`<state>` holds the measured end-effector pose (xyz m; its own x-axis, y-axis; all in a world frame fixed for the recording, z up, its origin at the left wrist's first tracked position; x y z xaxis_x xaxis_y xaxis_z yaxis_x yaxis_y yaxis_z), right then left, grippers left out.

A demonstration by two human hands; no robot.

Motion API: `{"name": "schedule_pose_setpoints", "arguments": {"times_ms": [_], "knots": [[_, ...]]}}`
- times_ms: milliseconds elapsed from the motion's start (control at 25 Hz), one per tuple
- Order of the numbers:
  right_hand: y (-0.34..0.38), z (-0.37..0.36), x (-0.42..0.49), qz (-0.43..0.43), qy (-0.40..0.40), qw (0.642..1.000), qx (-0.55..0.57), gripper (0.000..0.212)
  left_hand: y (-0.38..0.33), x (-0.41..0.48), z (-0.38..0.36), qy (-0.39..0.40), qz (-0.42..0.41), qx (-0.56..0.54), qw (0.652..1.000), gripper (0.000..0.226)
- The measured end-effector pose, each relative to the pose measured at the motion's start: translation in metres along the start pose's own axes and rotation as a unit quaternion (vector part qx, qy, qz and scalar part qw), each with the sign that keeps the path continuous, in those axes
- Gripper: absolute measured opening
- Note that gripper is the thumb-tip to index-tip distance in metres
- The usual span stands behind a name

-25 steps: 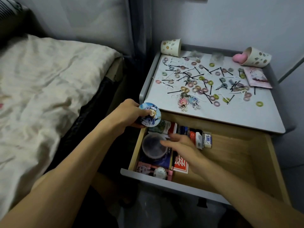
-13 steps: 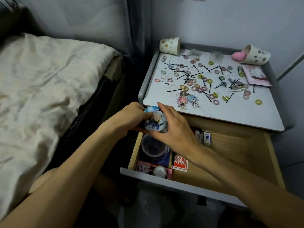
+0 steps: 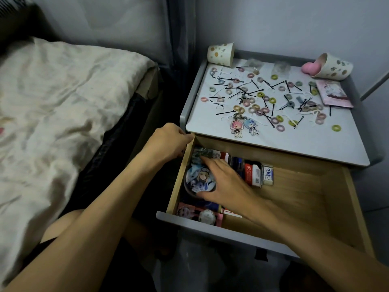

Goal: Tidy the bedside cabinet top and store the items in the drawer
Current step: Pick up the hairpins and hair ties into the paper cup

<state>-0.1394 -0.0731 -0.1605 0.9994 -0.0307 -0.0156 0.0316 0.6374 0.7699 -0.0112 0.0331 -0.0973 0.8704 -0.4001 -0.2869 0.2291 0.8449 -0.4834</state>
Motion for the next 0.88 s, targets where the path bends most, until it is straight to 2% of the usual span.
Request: {"name": "schedule_pose_setpoints", "arguments": {"times_ms": [640,760,880], "knots": [[-0.013,-0.007,-0.005,-0.003,-0.018,1.0,0.016,0.084,-0.008,-0.002,-0.004,0.016,-0.039,-0.01,0.999,0.025],[-0.008,0.008,-0.01,-0.018,-0.02,0.999,0.029,0.08,-0.014,-0.004,-0.004,0.018,-0.062,-0.013,0.998,0.023],[-0.004,0.043,-0.016,-0.026,-0.067,0.997,0.038,0.067,-0.024,-0.007,-0.005,0.031,-0.085,-0.019,0.996,0.022]]}}
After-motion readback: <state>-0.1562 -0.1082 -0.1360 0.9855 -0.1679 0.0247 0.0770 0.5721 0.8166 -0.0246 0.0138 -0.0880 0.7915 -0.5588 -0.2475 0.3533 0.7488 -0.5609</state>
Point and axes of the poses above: each hand's wrist, its own x-axis towards the middle knuckle, its own z-axis out of the back of the hand, y = z × x, the point moved 5 cm from there along x, towards the middle knuckle, and after that the axes turned 15 degrees about x, right-handed, at the moved point
